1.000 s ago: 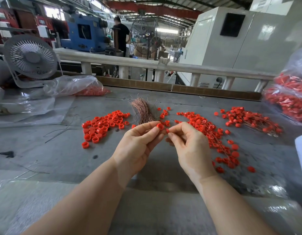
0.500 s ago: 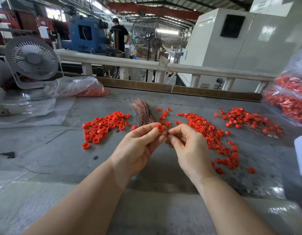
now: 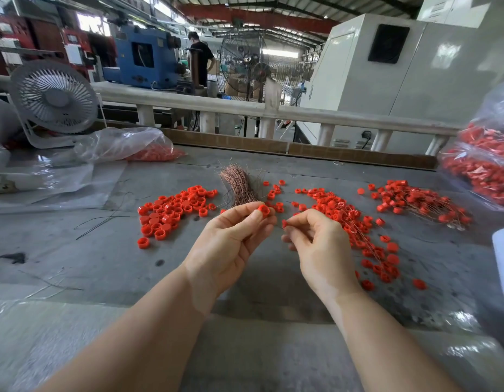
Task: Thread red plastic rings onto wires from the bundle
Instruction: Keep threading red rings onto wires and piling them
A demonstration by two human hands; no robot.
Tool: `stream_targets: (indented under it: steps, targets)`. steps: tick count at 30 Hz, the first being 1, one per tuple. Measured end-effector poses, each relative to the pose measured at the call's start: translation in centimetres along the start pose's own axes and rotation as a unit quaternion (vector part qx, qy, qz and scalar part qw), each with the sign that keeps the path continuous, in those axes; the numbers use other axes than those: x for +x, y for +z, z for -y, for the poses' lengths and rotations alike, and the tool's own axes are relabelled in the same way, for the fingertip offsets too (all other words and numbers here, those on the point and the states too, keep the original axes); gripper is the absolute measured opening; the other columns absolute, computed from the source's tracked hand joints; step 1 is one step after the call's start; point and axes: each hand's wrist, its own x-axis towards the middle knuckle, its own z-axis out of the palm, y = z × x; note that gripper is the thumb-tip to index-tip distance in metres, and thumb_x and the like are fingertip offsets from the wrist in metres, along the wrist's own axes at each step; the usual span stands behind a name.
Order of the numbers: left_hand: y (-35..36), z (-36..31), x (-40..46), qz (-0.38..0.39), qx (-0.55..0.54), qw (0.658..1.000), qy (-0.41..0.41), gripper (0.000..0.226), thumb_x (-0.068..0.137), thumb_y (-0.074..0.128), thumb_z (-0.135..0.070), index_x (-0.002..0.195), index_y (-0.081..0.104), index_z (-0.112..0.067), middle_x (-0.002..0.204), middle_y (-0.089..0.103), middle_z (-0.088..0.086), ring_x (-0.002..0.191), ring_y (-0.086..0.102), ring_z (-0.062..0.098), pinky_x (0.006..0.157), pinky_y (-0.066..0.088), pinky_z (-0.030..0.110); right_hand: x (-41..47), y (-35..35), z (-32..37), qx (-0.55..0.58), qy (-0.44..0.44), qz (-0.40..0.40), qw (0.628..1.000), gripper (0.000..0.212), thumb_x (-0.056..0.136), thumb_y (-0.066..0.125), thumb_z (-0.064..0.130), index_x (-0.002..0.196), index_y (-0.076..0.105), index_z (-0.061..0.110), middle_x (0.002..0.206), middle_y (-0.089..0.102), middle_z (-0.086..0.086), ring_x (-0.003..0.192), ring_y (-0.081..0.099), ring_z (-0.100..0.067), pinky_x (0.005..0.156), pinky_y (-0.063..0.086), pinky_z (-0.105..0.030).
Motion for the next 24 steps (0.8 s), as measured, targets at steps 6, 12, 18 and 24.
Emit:
stream_targets:
  steps: [6,12,18,24]
  targets:
    - [0.0,0.0,-0.1,-0.003,-0.006,1.0,-0.004,0.011,0.083,0.054,0.002,0.083,0.065,-0.001,0.073,0.071,0.011,0.066,0.069,0.013,0.062,0.057,0.019,-0.2,0.0,0.2,0.027,0.01,0.025,0.999,0.028,0.088,0.058,0.004,0.072,0.056,0.027,0.067,0.064,0.006,0.059,0.066,-0.007,0.057,0.056,-0.036]
    - [-0.2,0.1,0.1,-0.012,-0.009,1.0,-0.006,0.009,0.079,0.056,0.002,0.083,0.064,0.001,0.072,0.071,0.011,0.065,0.069,0.014,0.061,0.057,0.019,-0.2,-0.1,0.2,-0.044,0.001,0.018,0.999,0.025,0.087,0.063,0.01,0.07,0.056,0.027,0.067,0.065,0.004,0.063,0.065,-0.015,0.063,0.054,-0.04]
    - [-0.5,0.3,0.4,-0.042,0.014,0.999,-0.018,0.01,0.082,0.055,0.005,0.079,0.064,0.001,0.069,0.07,0.011,0.063,0.069,0.014,0.057,0.055,0.018,-0.1,-0.8,-0.1,-0.254,0.049,-0.067,0.964,0.008,0.086,0.062,0.019,0.078,0.061,0.023,0.077,0.065,0.004,0.077,0.058,-0.022,0.058,0.035,-0.029]
    - [-0.4,0.5,0.4,-0.041,0.019,0.999,-0.026,0.012,0.084,0.054,0.006,0.079,0.064,0.001,0.07,0.07,0.012,0.064,0.069,0.015,0.056,0.056,0.019,0.0,-0.8,-0.4,-0.278,-0.009,-0.005,0.961,0.014,0.086,0.061,0.011,0.094,0.071,0.016,0.1,0.064,0.0,0.099,0.053,-0.023,0.086,0.039,-0.033]
